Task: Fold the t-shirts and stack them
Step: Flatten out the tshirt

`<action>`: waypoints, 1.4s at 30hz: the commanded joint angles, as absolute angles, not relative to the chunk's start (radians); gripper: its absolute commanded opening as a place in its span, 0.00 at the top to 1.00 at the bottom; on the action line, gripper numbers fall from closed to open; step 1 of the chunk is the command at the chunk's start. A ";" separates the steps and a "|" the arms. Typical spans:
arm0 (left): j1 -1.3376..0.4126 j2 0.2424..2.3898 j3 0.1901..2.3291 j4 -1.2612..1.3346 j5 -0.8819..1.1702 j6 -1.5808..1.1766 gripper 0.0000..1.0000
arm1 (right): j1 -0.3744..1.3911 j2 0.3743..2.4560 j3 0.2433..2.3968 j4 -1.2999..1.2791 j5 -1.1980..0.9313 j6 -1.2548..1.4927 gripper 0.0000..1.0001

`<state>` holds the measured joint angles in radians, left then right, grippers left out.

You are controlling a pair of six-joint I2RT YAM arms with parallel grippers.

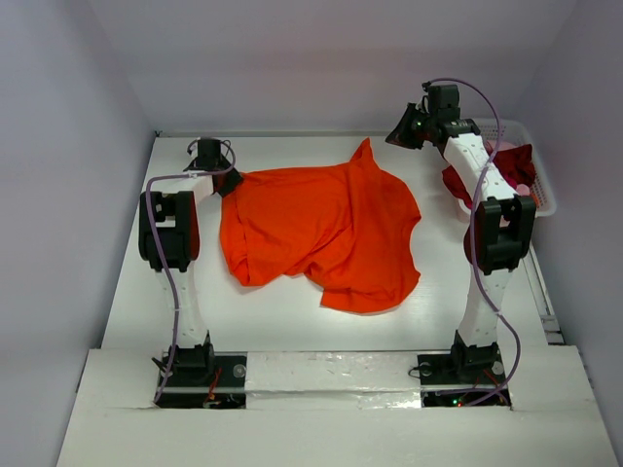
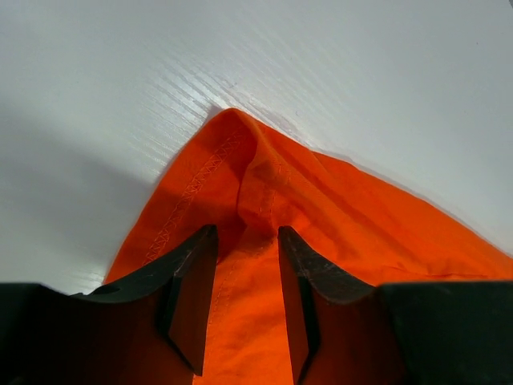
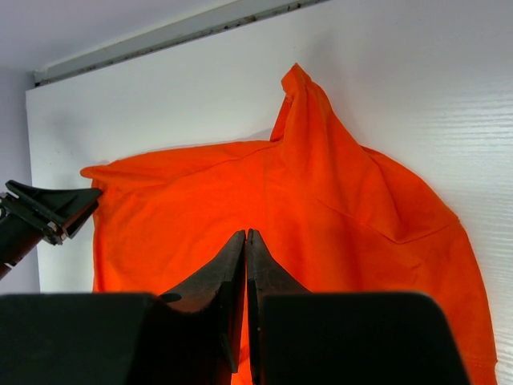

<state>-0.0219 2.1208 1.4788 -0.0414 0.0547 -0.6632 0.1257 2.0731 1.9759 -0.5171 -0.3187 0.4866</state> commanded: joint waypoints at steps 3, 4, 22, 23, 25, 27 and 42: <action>-0.017 2.117 1.503 -0.009 0.092 -0.660 0.68 | 0.129 2.068 2.025 -0.503 -0.333 0.482 0.91; -0.017 2.121 1.512 -0.011 0.095 -0.660 0.68 | 0.129 2.069 2.026 -0.505 -0.333 0.482 0.91; -0.017 2.140 1.540 -0.026 0.089 -0.673 0.93 | 0.129 2.085 2.043 -0.509 -0.342 0.485 0.92; -0.017 2.143 1.543 -0.035 0.086 -0.675 0.95 | 0.129 2.085 2.043 -0.508 -0.341 0.485 0.92; -0.017 2.141 1.546 -0.040 0.084 -0.676 1.00 | 0.129 2.086 2.042 -0.508 -0.342 0.486 0.92; -0.017 2.138 1.546 -0.043 0.081 -0.676 1.00 | 0.129 2.086 2.042 -0.506 -0.342 0.486 0.92; -0.017 2.094 1.557 -0.072 0.087 -0.689 1.00 | 0.129 2.298 2.226 -0.525 -0.390 0.522 0.30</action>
